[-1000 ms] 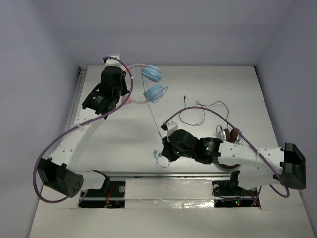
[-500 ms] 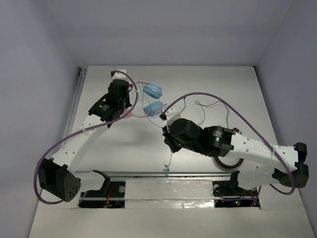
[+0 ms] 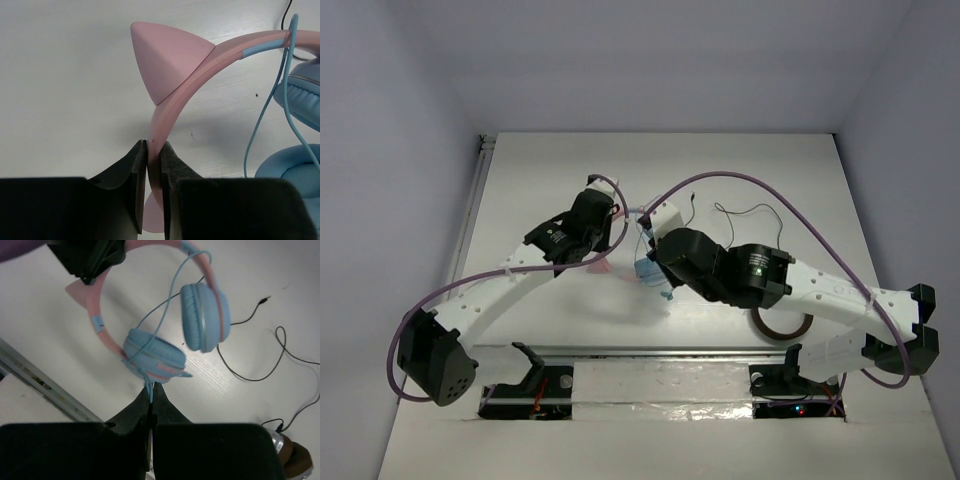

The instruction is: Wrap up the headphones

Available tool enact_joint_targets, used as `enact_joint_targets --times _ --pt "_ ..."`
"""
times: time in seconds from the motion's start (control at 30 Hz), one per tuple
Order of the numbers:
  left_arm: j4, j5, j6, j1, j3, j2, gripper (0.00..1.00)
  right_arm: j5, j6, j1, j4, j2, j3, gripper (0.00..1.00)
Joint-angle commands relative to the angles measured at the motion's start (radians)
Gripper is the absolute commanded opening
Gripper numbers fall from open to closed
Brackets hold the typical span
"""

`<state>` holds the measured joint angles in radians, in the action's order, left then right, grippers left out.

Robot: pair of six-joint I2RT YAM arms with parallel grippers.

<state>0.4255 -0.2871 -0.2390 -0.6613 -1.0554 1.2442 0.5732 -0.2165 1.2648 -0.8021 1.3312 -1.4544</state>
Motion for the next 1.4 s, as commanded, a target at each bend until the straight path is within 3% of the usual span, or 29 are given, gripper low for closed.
enact_joint_targets --times 0.0,0.37,0.63,0.83,1.17,1.37 --pt "-0.022 0.051 0.001 -0.012 0.012 -0.037 0.0 0.12 0.069 -0.002 0.0 0.002 -0.034 0.0" --pt "0.002 0.181 0.06 -0.021 0.071 -0.069 0.0 0.287 0.091 -0.097 0.113 0.036 0.043 0.0" --pt "-0.01 0.282 0.092 -0.04 0.075 -0.072 0.0 0.333 0.169 -0.194 0.374 0.048 0.101 0.03" --pt "-0.037 0.499 0.101 -0.04 0.066 -0.094 0.0 0.312 0.25 -0.272 0.535 0.059 0.193 0.09" --pt "-0.054 0.529 0.055 -0.04 0.02 -0.109 0.0 0.091 0.079 -0.364 0.54 0.004 0.253 0.23" --pt "-0.041 0.496 0.029 -0.04 -0.026 -0.117 0.0 -0.165 -0.013 -0.469 0.645 -0.092 0.38 0.31"
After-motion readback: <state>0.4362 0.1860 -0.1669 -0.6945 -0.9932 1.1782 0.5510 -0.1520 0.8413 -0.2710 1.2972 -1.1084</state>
